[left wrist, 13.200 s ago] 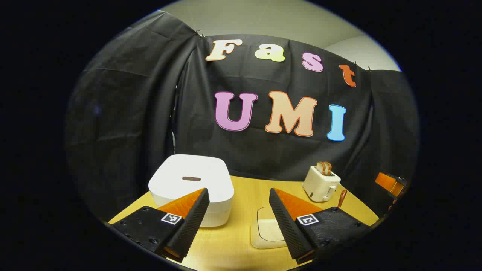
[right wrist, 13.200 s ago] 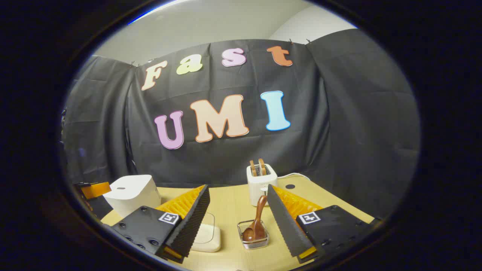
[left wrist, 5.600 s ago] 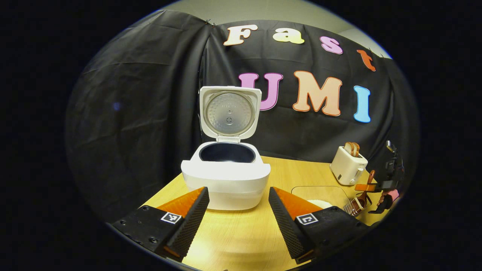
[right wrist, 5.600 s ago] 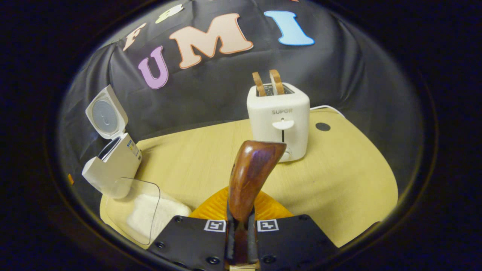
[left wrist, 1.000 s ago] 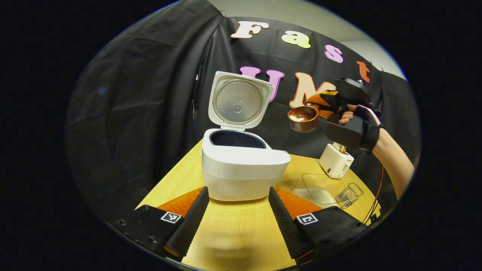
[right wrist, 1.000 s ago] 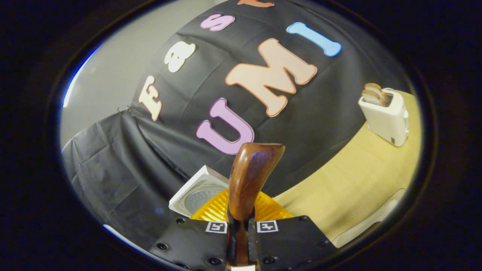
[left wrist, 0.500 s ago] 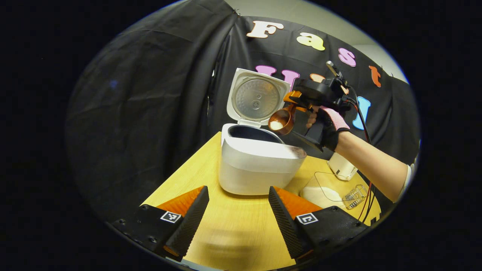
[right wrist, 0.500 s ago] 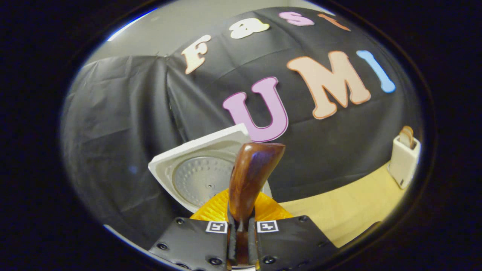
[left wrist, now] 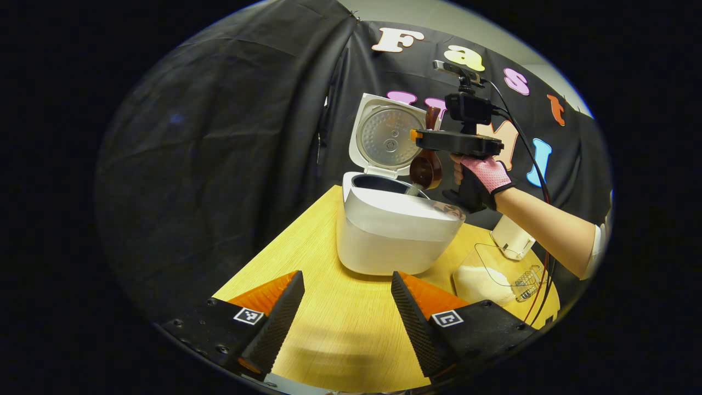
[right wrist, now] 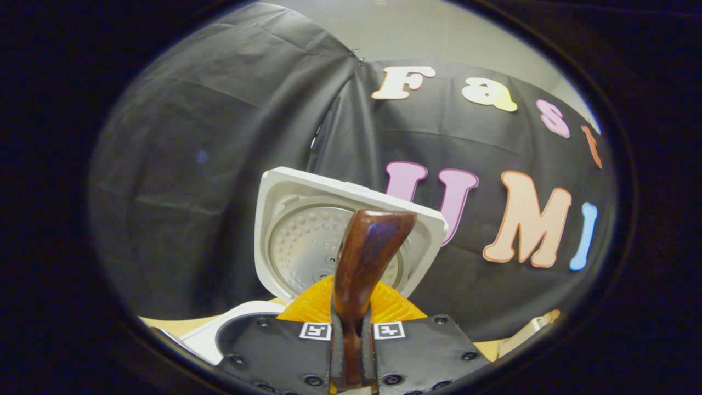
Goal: Close the left gripper, press the button to open the rice cooker; take a wooden spoon from the chopstick holder with the right hand, scoop a spoonful of rice and pour it into the rice cooker, then put the wooden spoon back into the chopstick holder.
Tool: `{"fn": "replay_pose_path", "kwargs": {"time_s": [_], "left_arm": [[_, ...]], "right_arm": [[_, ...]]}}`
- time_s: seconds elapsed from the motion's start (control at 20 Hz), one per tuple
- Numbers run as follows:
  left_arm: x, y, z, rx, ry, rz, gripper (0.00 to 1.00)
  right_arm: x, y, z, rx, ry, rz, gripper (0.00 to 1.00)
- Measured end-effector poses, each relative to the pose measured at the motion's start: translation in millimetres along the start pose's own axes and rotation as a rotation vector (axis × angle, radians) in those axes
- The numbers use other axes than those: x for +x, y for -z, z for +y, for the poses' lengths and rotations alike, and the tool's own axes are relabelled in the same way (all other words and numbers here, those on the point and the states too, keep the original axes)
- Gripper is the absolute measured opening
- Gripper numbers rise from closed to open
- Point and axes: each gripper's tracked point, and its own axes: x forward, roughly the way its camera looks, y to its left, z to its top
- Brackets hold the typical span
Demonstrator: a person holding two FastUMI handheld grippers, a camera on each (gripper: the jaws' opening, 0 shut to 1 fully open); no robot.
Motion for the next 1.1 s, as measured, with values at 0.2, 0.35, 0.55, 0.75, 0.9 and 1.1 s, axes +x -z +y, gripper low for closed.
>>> {"fn": "replay_pose_path", "kwargs": {"time_s": [0.2, 0.35, 0.55, 0.75, 0.9, 1.1], "left_arm": [[-1, 1, 0, -0.002, 0.0, 0.002, 0.95], [-2, -1, 5, 0.005, -0.01, -0.001, 0.95], [-1, -3, 7, 0.009, -0.016, -0.004, 0.95], [0, -6, 6, 0.009, -0.01, -0.008, 0.95], [3, -10, 0, 0.006, -0.003, -0.015, 0.94], [8, -17, -18, 0.023, 0.026, -0.021, 0.95]], "right_arm": [[-3, -5, 7, -0.179, 0.003, -0.04, 0.15], [-5, 0, 16, -0.327, 0.009, -0.073, 0.14], [-5, 7, 28, -0.356, -0.009, -0.072, 0.15], [-7, 8, 26, -0.25, -0.027, -0.036, 0.13], [-13, -4, 16, -0.048, -0.062, -0.007, 0.14], [-25, -27, -2, 0.337, -0.151, 0.03, 0.14]]}}
